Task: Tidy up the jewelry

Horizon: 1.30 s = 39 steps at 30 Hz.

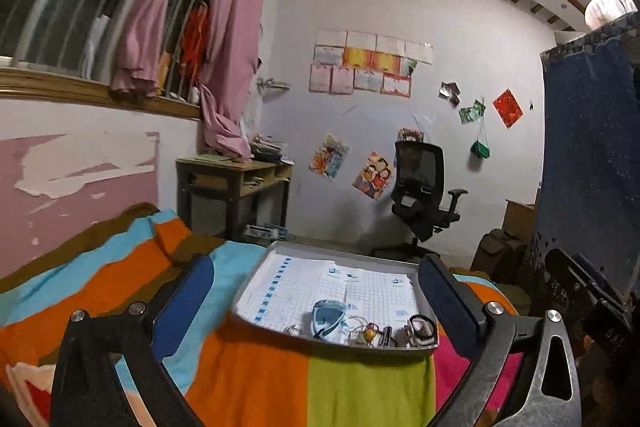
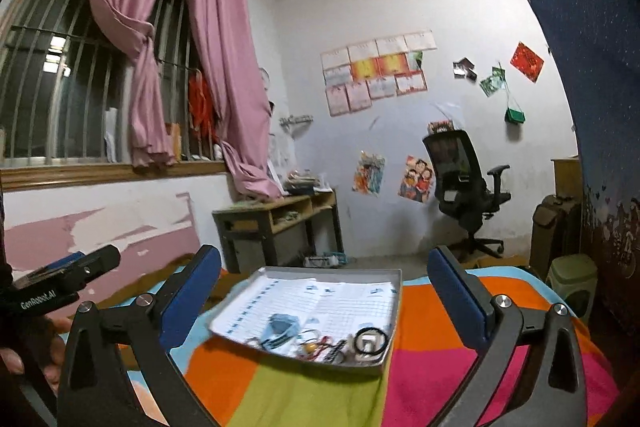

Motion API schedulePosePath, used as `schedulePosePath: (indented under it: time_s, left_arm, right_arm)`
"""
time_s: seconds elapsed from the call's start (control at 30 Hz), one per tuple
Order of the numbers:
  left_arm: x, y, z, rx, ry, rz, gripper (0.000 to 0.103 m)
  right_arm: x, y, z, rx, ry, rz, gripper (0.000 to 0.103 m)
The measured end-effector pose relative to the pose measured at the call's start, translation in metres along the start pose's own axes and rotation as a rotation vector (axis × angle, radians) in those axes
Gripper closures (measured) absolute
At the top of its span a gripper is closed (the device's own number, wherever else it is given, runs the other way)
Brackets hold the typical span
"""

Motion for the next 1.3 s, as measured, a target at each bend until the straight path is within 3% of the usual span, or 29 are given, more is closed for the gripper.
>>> schedulePosePath:
  time_s: [0.33, 0.6, 0.83, 1.03, 1.3]
  left_arm:
    - [-0.023, -0.107, 0.018, 0.057, 0.041, -0.052, 0.0]
    - [-0.046, -0.155, 0.03, 0.056, 0.026, -0.045, 0.0]
    - [-0.075, -0.184, 0.027, 0.023, 0.077, -0.032, 0.0]
    - [-0.101, -0.197, 0.025, 0.003, 0.07, 0.011, 0.0]
    - [-0.123, -0.205, 0.033, 0.026, 0.076, 0.041, 0.0]
  right_arm:
    - [-0.016, -0.116, 0.037, 0.014, -0.066, -0.072, 0.001]
    - [-0.042, -0.187, 0.044, -0.021, -0.058, -0.086, 0.001]
    - [-0.073, -0.22, 0.038, -0.102, -0.082, -0.043, 0.001]
    - [-0.086, -0.238, 0.031, -0.114, -0.091, -0.002, 0.001]
    - [-0.109, -0.244, 0.026, -0.152, -0.084, 0.076, 0.001]
Point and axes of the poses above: each gripper's, at about its wrist camera, not at the fingertips, and y roughly the way its jaws point, z to its left, x to its top, the point moved 10 cm from there along y, roughly the way its jaws point, and after that the axes turned 9 degrees about y, right-handed, at the moved point
